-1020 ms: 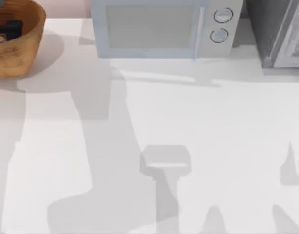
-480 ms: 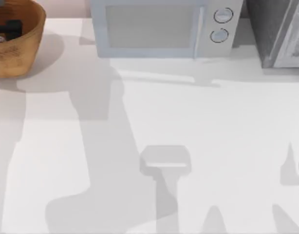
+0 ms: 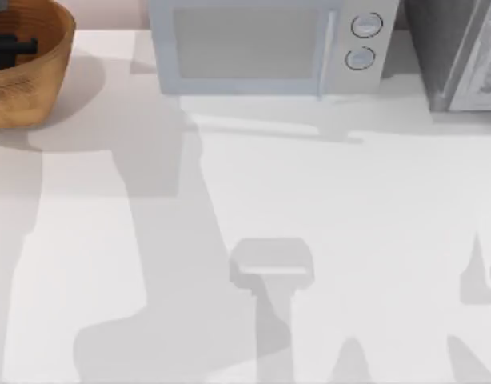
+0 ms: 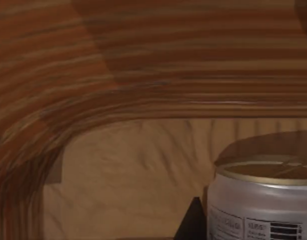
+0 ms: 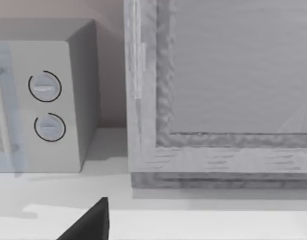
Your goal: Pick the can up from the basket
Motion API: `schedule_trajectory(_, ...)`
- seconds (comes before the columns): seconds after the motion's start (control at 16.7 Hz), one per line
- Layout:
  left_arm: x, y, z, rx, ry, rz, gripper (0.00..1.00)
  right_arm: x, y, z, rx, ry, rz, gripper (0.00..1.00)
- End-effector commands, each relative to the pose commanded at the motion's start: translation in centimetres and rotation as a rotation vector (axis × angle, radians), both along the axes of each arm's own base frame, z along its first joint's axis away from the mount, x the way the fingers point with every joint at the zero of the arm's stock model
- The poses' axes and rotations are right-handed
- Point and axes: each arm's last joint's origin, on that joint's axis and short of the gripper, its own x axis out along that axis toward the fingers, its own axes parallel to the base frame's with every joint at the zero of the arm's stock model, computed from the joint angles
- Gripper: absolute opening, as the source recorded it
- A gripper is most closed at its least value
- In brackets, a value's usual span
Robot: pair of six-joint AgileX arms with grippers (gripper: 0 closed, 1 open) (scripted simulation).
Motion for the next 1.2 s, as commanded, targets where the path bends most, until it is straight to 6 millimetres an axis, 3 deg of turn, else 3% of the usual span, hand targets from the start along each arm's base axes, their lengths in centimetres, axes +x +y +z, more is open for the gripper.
schedule_trajectory(0.12,0.0,0.0,0.0,0.000,0.000,0.000,0.02,0.0,0.0,0.0,0.000,0.000,0.000,1.00)
schedule_trajectory(0.18,0.0,0.0,0.0,0.000,0.000,0.000,0.00,0.0,0.0,0.0,0.000,0.000,0.000,1.00)
schedule_trajectory(0.6,0.0,0.0,0.0,0.000,0.000,0.000,0.00,0.0,0.0,0.0,0.000,0.000,0.000,1.00)
schedule_trajectory(0.66,-0.1,0.2,1.8,0.010,-0.037,0.000,0.00,0.0,0.0,0.0,0.000,0.000,0.000,1.00)
schedule_trajectory(0.78,-0.1,0.2,2.0,0.013,-0.041,0.003,0.00,0.0,0.0,0.0,0.000,0.000,0.000,1.00)
schedule_trajectory(0.96,-0.8,-0.1,4.3,0.046,-0.075,0.020,0.00,0.0,0.0,0.0,0.000,0.000,0.000,1.00)
schedule_trajectory(1.2,-4.0,-1.5,10.2,0.115,-0.175,0.040,0.00,0.0,0.0,0.0,0.000,0.000,0.000,1.00)
